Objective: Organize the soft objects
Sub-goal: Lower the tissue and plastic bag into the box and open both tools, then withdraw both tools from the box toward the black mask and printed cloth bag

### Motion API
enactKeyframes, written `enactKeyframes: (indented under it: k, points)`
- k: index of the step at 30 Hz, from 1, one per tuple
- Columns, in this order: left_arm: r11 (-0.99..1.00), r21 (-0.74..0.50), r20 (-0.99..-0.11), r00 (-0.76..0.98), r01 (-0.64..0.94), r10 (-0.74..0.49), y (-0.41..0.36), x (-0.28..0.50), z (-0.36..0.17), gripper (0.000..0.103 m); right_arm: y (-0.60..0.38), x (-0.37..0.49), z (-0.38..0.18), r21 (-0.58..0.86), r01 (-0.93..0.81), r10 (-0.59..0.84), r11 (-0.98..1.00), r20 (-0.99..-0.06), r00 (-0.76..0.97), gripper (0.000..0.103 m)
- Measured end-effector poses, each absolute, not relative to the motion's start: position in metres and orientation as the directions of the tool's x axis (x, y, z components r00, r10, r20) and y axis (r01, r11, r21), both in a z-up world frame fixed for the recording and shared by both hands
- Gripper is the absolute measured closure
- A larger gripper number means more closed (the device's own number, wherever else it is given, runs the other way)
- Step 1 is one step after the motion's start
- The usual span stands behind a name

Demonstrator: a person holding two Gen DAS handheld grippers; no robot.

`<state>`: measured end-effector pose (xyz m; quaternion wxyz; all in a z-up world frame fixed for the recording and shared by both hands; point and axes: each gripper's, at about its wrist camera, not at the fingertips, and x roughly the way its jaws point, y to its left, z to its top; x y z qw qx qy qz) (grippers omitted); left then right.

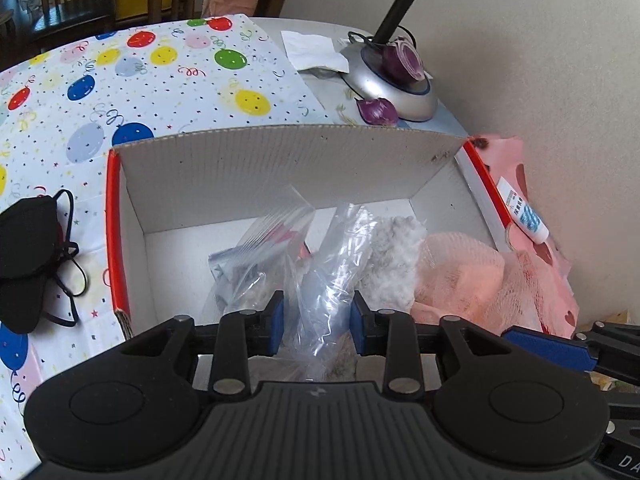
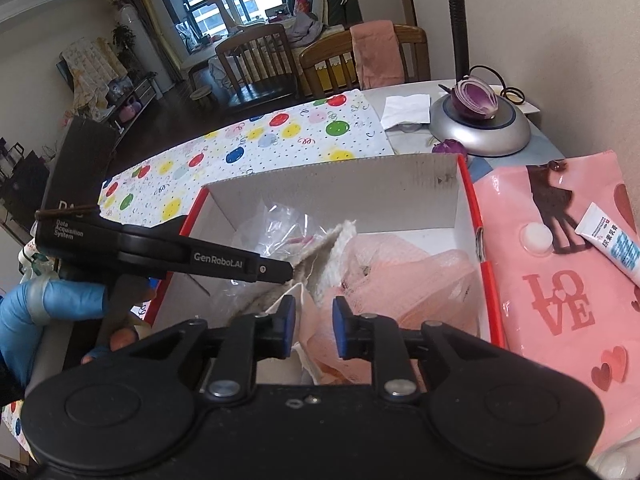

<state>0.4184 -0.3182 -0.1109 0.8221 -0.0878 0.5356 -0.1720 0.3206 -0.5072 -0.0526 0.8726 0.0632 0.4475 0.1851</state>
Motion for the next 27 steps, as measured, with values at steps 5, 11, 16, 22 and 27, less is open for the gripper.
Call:
enactKeyframes:
  k: [5, 11, 16, 22, 27]
  points:
    - [0.924, -0.317, -0.838, 0.394, 0.213, -0.378, -0.318, 0.409, -0.105, 0.036, -0.504, 0.319, -0.053, 0.270, -0.273, 0.378, 0.924, -0.760, 0.528, 0.077]
    - [0.924, -0.299, -0.821, 0.430, 0.237, -0.376, -0.313, 0.393, -0.090, 0.036, -0.502, 0.316, -0.052, 0.267, -0.281, 0.381, 0.922, -0.755, 0.534, 0.066]
    - [0.919, -0.309, -0.784, 0.481, 0.247, -0.393, -0.298, 0.376, -0.072, 0.036, -0.500, 0.311, -0.042, 0.261, -0.295, 0.387, 0.919, -0.736, 0.555, 0.059]
    - [0.921, -0.318, -0.739, 0.549, 0.226, -0.390, -0.268, 0.352, -0.050, 0.036, -0.488, 0.302, -0.026, 0.247, -0.328, 0.400, 0.912, -0.712, 0.577, 0.052]
    - [0.922, -0.331, -0.702, 0.601, 0.198, -0.381, -0.234, 0.331, -0.031, 0.036, -0.469, 0.290, -0.010, 0.243, -0.352, 0.417, 0.904, -0.687, 0.596, 0.047]
